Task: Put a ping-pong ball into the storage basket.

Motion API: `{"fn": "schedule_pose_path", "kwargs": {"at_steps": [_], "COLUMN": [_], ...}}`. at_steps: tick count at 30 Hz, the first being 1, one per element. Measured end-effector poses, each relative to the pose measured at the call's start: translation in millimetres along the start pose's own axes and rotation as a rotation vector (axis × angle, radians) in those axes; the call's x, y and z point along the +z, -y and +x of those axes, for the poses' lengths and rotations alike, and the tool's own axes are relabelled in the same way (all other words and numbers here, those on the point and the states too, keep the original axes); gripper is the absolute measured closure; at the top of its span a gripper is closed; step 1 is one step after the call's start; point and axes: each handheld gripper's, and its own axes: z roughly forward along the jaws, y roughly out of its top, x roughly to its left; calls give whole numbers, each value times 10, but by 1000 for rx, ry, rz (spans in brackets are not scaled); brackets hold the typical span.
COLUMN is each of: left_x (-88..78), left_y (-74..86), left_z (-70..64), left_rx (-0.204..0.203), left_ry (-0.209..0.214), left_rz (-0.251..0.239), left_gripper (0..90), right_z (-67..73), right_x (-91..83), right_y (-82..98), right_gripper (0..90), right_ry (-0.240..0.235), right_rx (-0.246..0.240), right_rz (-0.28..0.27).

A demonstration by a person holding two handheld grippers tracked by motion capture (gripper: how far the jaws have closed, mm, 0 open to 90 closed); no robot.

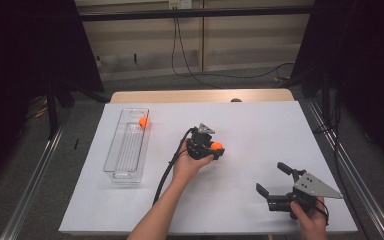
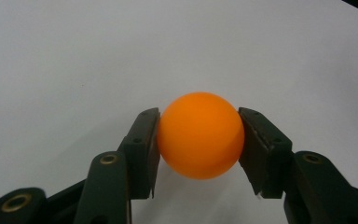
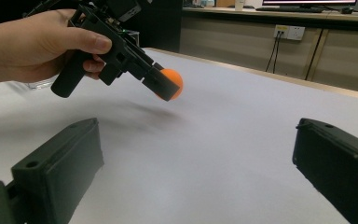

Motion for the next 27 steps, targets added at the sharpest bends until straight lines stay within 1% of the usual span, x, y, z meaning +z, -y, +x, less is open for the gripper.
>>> {"fn": "schedule_pose_path", "kwargs": {"at_steps": [2, 4, 7, 11, 12, 14, 16, 18, 24, 27], "left_x": [-15, -34, -61, -116, -126, -146, -171, -187, -240, -257], "left_y": [0, -5, -3, 8, 11, 15, 15, 16, 13, 15], "left_z": [1, 8, 6, 11, 13, 16, 19, 22, 0, -14], "left_rx": [0, 10, 7, 10, 13, 8, 15, 12, 20, 17], "left_ry": [-4, -8, -11, -14, -20, -17, -19, -17, -16, -13], "left_rz": [0, 6, -6, -3, -3, -5, -2, -3, -3, -14], "left_gripper": [510, 510, 510, 510, 510, 510, 510, 510, 510, 510], "right_z": [-2, -5, -2, 10, 11, 11, 8, 6, 20, 30], "right_x": [-1, -6, -10, -8, -8, -8, -9, -10, -10, -11], "right_y": [0, -2, -6, -9, -10, -11, -11, -6, -11, -14], "right_gripper": [10, 10, 10, 10, 10, 10, 10, 10, 10, 10], "right_ry": [0, 0, -1, -3, -4, -4, -3, 2, 1, -2], "right_rx": [-1, -4, -2, -6, -6, -7, -7, 0, -7, -10], "right_rz": [-1, -3, -4, -4, -4, -4, -3, -3, -1, -3]}}
